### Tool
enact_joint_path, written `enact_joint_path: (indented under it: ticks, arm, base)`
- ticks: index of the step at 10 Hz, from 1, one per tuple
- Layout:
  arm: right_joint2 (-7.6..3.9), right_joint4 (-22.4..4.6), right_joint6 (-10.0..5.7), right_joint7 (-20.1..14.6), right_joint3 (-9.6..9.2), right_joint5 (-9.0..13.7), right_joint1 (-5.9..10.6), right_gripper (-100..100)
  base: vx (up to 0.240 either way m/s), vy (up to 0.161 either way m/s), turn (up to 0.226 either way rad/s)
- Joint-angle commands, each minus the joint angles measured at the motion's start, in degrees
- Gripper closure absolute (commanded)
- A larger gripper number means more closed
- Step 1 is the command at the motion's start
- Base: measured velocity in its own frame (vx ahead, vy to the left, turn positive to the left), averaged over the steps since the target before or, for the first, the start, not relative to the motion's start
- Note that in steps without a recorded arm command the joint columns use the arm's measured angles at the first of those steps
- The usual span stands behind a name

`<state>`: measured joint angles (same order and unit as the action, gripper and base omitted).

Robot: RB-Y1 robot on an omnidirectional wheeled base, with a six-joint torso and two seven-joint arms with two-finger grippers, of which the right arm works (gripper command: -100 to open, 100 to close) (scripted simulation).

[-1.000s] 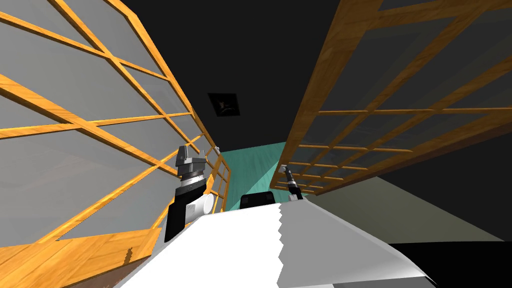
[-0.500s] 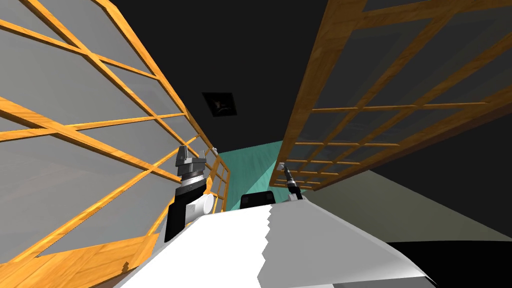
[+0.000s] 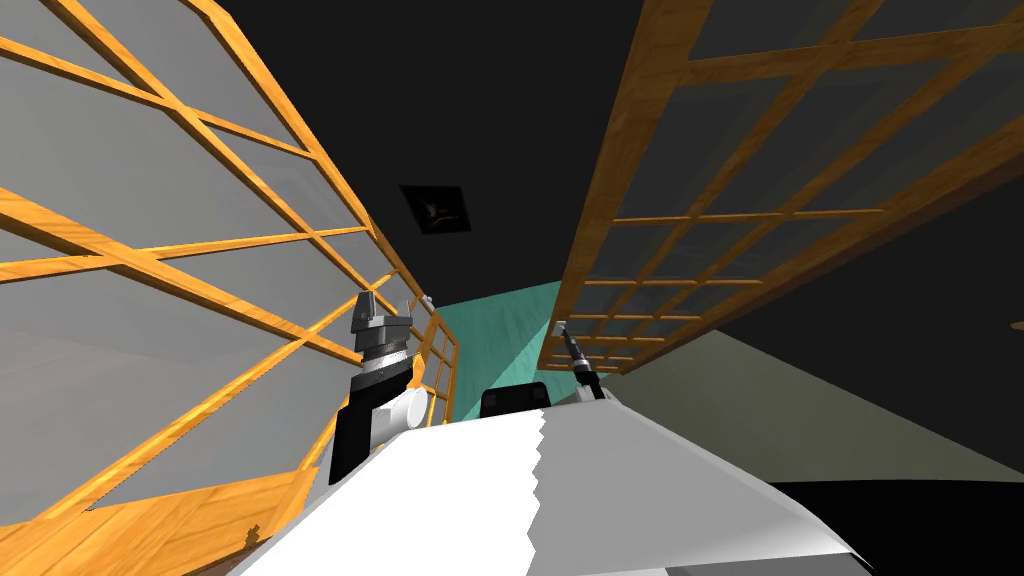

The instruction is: Push the door open

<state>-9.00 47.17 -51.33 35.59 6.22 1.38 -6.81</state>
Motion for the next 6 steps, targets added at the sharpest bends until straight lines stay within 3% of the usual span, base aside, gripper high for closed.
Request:
enact_joint_path:
  ticks: [1, 6]
  arm:
    - [-0.08, -0.3, 0.14, 2.71, -0.14, -0.65, 0.39, -100]
    - [-0.33, -1.04, 0.5, 9.62, -0.53, -2.39, 1.36, -100]
  base:
    - [-0.026, 0.021, -0.075]
    - [-0.032, 0.026, -0.074]
